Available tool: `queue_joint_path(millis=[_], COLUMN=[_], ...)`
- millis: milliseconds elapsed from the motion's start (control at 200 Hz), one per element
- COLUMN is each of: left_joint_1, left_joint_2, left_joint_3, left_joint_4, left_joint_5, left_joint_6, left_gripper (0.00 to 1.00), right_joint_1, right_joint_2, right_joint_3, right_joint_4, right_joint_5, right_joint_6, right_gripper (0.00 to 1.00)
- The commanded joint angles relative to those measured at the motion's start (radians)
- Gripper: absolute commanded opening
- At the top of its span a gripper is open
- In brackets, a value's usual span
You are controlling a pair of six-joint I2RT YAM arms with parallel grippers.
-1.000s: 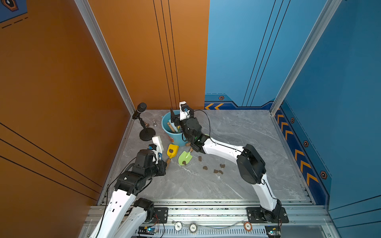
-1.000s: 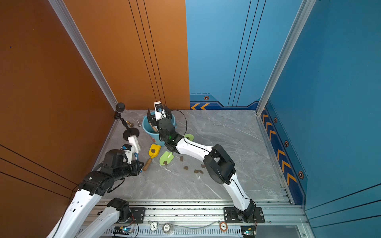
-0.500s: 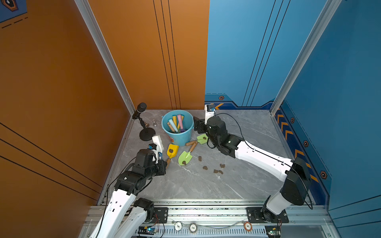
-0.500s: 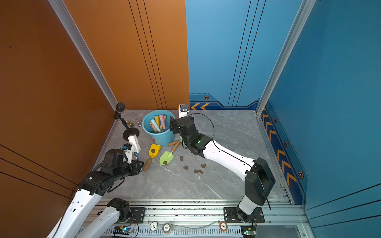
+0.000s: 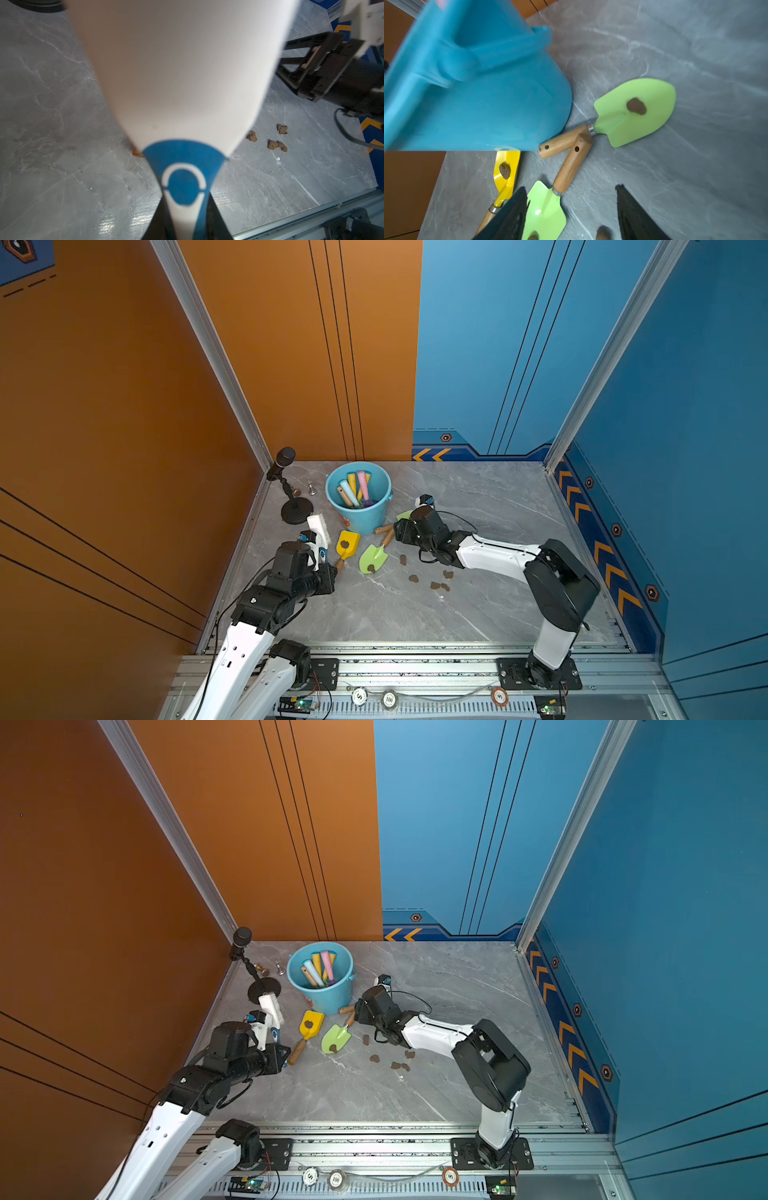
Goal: Brush the soil off the hand trowel and place it into the bucket
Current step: Pick up the hand trowel from the center of the board.
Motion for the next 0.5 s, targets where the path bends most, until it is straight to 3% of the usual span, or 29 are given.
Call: queue_joint_path(millis=[0,150,496], left_joint_1=[0.005,0.005,0.006], left_joint_2=[-0.019,-0.037,-0.032], left_joint_3=[-0.006,-0.010,-0.012], left_joint_4=[0.007,0.007,0.009], left_joint_5=[0.010,0.002,0.004], left_joint_6=[0.019,0.016,0.016], left_gripper=[0.00,0.00,0.00], right_joint_1=[-0.007,-0.002,-0.004], right_joint_2=[0.085,0.139,0.259], right_joint_3=[0.056,0.069,0.100], right_joint_4=[0.100,0.095,0.199], right_joint_5=[-0.039,0.033,-0.004], right_joint_6=[0.103,0.149,0.151], right_gripper=[0.65,0.62,0.60])
